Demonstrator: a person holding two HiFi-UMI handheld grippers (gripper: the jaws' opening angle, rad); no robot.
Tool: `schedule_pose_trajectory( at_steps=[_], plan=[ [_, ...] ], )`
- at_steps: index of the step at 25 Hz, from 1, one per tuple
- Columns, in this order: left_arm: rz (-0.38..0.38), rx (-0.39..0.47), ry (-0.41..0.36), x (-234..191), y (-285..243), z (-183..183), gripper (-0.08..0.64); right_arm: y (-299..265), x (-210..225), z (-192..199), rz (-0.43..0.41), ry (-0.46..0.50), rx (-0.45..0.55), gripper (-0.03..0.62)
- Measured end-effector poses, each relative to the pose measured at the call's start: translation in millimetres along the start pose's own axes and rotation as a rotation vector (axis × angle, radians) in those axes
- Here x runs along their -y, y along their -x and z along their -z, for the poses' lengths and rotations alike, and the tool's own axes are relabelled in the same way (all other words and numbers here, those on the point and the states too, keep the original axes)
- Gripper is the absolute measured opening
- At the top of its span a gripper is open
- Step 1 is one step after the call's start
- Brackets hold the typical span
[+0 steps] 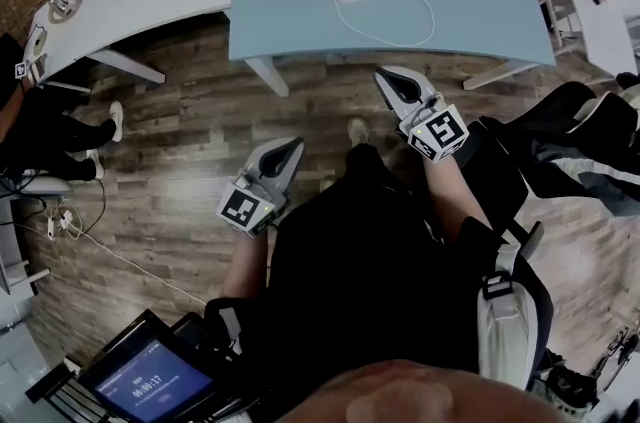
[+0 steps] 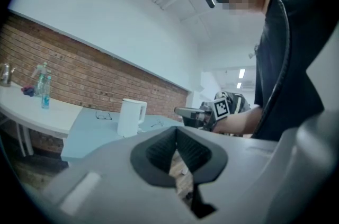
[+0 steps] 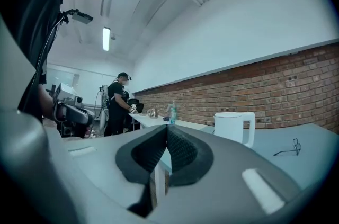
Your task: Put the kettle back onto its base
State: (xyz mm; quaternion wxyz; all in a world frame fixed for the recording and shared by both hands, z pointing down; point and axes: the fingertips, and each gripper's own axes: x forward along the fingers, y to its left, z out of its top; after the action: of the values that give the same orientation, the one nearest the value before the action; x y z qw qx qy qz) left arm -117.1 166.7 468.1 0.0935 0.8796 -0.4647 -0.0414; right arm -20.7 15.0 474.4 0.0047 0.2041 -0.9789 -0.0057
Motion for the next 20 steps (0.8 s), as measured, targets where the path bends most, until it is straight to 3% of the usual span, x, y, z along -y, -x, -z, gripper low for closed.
schedule_pose_trajectory(
  at_steps=[9,20],
  plan=[
    [0.004,-0.014,-0.023,-3.3,7.9,13.8,0.0,7.6,-44.0,7.0,-0.051,-0.026,0.016,0.003],
    [0.033,-0.002,-0.034,-0.9,0.0,8.3,0.002,6.3,-76.3,12.9,-0.151,0.088,-0.03,0.002]
  ],
)
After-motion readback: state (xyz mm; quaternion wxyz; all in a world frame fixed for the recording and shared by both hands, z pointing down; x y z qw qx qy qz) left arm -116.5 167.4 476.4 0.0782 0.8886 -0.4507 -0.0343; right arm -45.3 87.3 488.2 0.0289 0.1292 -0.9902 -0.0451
